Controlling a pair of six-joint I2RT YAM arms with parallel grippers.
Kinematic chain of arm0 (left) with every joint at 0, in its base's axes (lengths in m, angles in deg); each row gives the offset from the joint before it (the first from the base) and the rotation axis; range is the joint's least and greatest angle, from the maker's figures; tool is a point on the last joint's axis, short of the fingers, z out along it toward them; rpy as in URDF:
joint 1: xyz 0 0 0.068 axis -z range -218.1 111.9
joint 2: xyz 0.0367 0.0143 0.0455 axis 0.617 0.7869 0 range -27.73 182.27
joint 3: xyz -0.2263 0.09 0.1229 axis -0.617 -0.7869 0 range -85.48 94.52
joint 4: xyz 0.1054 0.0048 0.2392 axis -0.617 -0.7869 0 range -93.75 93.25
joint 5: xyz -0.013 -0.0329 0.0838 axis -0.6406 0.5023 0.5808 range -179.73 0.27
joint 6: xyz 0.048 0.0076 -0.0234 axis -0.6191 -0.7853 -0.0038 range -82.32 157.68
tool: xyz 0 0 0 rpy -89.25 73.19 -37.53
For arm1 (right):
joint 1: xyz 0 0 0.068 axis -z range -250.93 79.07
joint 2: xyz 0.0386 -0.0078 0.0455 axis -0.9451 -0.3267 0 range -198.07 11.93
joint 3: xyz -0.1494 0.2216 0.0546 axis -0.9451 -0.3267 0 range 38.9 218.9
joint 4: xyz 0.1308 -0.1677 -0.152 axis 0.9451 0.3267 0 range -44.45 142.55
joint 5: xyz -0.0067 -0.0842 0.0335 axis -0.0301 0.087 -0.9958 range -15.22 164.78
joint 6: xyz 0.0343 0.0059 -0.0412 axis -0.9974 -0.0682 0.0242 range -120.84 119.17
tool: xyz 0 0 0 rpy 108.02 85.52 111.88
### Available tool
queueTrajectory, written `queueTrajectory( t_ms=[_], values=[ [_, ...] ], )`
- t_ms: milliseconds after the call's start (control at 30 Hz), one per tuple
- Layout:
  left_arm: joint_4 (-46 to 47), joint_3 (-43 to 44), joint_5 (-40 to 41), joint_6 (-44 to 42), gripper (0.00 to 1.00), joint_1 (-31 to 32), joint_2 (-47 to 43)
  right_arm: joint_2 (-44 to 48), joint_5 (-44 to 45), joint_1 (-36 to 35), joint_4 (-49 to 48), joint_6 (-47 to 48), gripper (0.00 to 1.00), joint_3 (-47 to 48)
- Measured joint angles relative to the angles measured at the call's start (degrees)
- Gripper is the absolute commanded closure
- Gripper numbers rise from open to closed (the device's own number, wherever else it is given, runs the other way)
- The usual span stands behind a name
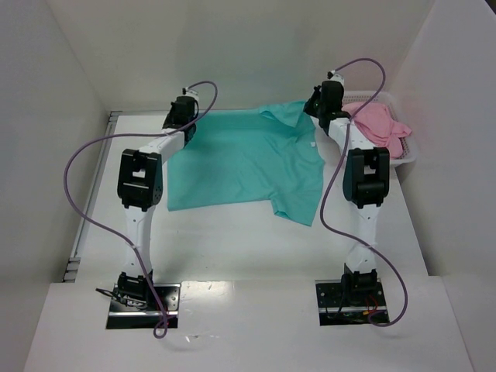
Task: Fold and stack the t-shirts
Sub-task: Fold the flattened tshirt in 1/3 of the way
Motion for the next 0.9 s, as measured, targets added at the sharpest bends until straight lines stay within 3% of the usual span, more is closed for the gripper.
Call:
queueTrajectory(
  t_ms=[567,900],
  values=[
    [4.1,0.1,1.2,-4.4,1.00,-0.1,2.0,-3.2,-0.3,0.0,3.6,0.4,1.00,3.5],
    [7.6,-3.9,-0.1,1.5,1.00,-0.2,-0.9,-2.4,-1.0,0.0,3.0,0.4,1.00,6.4]
  ],
)
